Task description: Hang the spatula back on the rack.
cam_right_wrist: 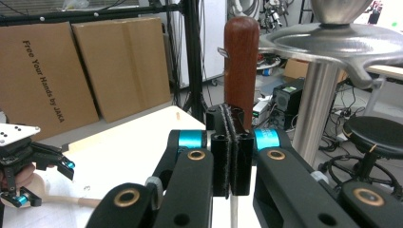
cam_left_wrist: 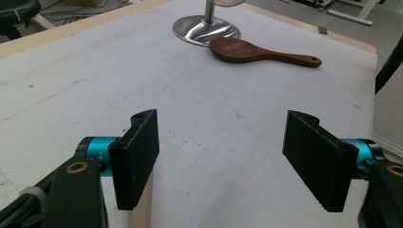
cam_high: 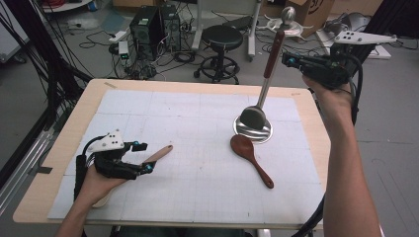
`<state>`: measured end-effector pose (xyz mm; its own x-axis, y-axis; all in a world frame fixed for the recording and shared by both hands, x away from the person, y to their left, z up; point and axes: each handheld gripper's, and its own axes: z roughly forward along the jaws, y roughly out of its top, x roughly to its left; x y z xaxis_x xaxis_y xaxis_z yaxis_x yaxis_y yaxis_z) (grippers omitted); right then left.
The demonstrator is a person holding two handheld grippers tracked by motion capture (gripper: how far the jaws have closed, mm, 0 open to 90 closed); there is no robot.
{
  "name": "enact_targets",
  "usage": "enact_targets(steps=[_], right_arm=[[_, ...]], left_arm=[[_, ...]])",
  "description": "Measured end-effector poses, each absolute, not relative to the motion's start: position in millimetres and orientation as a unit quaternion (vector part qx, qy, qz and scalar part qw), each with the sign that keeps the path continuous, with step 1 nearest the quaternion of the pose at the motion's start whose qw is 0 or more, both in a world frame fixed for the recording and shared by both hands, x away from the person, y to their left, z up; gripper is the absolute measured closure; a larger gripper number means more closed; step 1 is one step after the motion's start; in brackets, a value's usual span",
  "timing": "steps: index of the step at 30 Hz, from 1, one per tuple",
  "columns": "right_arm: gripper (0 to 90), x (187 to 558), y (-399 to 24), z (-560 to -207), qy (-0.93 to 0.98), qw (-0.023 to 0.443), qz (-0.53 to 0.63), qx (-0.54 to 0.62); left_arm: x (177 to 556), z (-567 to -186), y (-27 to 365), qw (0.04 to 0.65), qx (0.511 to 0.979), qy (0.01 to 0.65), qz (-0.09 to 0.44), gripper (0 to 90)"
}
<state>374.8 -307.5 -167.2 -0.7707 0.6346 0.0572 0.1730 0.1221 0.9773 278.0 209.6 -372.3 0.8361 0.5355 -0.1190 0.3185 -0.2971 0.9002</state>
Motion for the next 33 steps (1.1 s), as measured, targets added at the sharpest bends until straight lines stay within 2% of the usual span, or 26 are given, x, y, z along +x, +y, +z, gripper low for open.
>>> enact_targets(steps=[33], right_arm=[[89.7,375.2,-304.0,-162.1,0.730,0.195,0.594,0.275]], left_arm=[[278.1,-371.8,211.5,0.529,0.798,0.268,0.104,28.8]])
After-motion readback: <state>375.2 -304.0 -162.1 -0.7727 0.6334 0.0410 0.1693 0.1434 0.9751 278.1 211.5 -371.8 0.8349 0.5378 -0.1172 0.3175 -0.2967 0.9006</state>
